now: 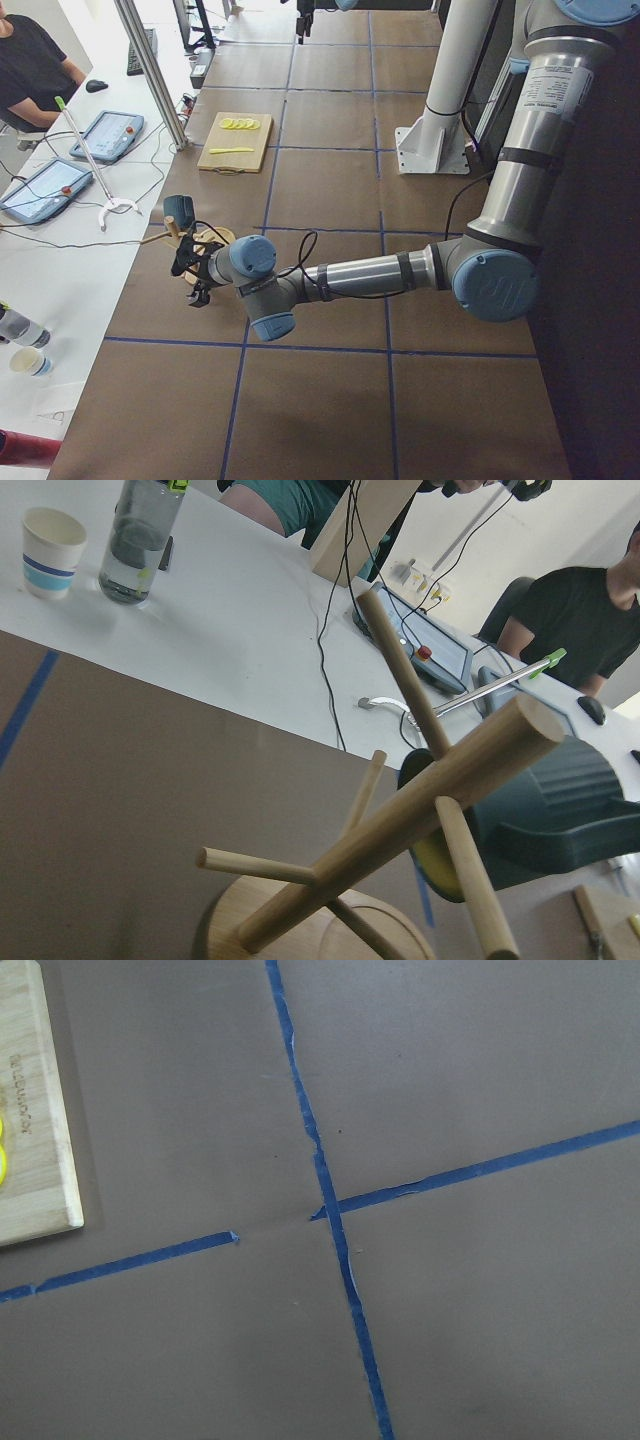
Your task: Hang cup on storage rack
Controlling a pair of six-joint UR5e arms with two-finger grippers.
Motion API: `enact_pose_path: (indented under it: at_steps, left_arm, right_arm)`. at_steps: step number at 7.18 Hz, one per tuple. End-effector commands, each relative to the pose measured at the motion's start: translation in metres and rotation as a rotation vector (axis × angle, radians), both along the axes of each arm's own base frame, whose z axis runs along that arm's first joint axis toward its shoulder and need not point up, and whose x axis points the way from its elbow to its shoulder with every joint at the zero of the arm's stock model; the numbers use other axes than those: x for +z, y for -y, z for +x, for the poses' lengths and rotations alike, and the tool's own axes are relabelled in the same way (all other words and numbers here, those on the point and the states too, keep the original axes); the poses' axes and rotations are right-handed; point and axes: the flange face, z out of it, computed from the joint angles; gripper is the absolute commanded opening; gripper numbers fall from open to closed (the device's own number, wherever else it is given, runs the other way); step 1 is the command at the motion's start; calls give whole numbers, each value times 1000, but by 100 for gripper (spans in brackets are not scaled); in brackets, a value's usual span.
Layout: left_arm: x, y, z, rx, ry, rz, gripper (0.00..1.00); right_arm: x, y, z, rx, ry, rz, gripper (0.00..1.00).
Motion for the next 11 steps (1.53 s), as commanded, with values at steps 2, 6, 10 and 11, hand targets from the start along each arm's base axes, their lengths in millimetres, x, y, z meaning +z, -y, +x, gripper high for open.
enact_pose_path:
  at_steps: [2,6,10,11]
  left_arm:
    - [-34,26,-68,186,234,-135,99]
    - [-54,-56,-56,420,95,-490,100]
    - [31,-148,-53,535,107,-613,100]
    - [34,-153,-52,530,109,-603,100]
  right_arm:
    - [64,3,69,-62,-54,70,100]
    - [165,3,176,-231,-118,119,100]
    - [222,-8,222,-307,-124,98,100]
    - [229,-14,222,-309,-122,88,100]
